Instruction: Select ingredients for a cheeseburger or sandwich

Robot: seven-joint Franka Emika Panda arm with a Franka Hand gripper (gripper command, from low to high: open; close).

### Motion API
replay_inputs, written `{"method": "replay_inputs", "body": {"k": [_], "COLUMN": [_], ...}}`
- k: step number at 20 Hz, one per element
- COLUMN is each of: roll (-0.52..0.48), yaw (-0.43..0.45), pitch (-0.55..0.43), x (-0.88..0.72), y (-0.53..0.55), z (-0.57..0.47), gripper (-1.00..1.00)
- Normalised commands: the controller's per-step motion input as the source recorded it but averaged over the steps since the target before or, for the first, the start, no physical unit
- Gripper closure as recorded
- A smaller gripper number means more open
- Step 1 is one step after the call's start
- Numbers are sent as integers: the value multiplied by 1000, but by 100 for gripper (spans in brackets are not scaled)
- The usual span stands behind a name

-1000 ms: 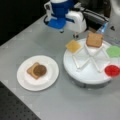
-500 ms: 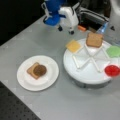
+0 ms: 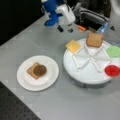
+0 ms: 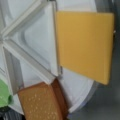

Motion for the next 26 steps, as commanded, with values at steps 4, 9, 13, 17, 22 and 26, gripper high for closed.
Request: {"method": "replay_inputs", "body": {"k": [4, 9, 13, 17, 22, 26], "roll": [406, 438, 467, 479, 424, 414], "yaw": [122, 82, 54, 57, 61, 121], "pitch": [27, 28, 23, -3, -37, -50], "x": [146, 129, 117, 111, 131, 138], "y": [-249, -218, -199, -196, -200, -227], "z": [-133, -170, -163, -158, -147, -101], "gripper": [-100, -100, -100, -100, -100, -100]}}
